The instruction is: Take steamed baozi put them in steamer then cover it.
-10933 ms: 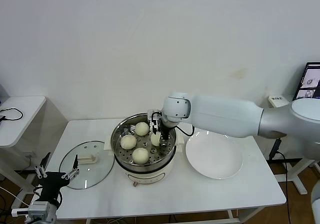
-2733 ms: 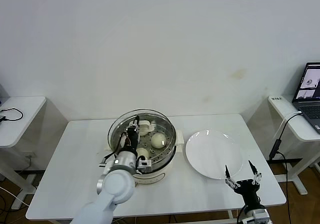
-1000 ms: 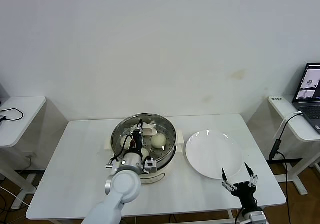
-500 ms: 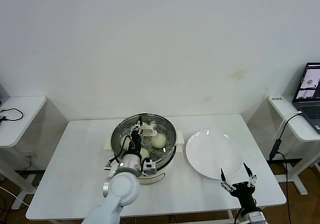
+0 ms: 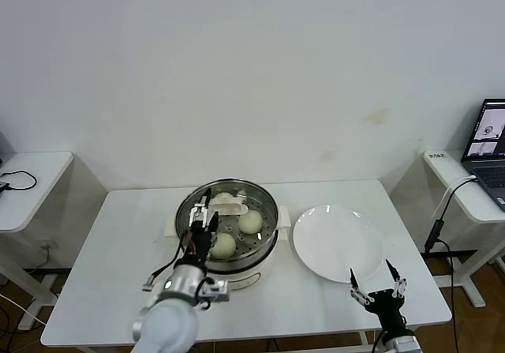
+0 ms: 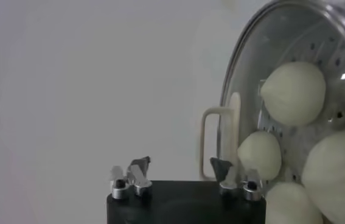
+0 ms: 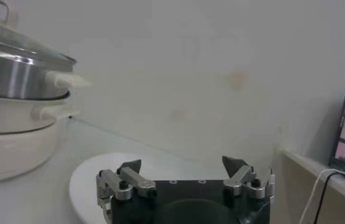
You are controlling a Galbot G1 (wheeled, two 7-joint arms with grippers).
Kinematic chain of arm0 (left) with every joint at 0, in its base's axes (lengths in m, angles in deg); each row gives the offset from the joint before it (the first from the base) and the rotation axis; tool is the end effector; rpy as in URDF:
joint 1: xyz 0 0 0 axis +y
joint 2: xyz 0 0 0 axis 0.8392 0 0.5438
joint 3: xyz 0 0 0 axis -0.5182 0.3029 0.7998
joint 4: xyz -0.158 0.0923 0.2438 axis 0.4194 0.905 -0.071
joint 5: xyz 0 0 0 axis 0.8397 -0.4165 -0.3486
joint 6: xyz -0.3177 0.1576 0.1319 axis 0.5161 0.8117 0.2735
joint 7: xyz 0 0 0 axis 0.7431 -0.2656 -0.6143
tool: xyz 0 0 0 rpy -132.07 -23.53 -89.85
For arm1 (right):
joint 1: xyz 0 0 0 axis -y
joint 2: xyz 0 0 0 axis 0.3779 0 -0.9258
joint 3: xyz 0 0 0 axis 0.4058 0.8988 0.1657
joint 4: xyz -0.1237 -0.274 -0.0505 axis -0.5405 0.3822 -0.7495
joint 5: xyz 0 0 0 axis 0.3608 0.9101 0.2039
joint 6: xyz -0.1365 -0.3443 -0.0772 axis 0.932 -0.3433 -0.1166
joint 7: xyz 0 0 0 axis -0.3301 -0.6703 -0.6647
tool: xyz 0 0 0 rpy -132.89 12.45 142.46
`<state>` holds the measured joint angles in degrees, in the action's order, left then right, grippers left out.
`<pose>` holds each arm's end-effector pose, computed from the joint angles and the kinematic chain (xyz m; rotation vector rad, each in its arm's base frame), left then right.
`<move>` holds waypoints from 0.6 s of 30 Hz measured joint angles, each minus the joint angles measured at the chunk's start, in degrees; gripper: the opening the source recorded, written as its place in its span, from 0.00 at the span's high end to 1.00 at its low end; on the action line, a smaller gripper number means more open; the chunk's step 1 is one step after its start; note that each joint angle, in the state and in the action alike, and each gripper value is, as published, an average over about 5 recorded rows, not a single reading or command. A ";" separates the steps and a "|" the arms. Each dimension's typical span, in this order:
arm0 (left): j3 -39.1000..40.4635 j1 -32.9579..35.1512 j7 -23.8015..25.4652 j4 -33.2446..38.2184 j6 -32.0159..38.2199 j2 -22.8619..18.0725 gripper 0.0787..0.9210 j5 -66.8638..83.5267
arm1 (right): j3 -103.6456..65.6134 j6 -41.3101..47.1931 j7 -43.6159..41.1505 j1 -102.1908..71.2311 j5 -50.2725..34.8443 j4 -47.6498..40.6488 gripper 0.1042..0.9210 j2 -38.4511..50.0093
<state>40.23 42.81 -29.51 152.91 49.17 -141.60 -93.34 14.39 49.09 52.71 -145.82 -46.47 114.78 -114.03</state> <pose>0.2733 -0.0736 -0.2010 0.1474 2.2759 2.0153 0.1928 -0.0965 -0.3251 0.0530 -3.0202 0.5182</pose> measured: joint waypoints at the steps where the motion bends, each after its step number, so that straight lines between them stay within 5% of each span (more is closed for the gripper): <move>1: -0.68 1.31 -0.82 1.09 0.65 0.27 0.13 1.06 | 0.01 0.00 0.00 -0.02 0.02 -0.01 0.12 -0.02; 18: -18.42 24.43 -21.04 9.07 16.89 -1.32 0.12 51.49 | 2.46 -0.07 -0.13 -2.63 -2.75 0.38 0.12 2.95</move>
<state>21.82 67.24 -50.55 161.98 66.06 -142.92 -41.85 16.85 49.02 52.58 -148.45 -49.21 115.16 -111.08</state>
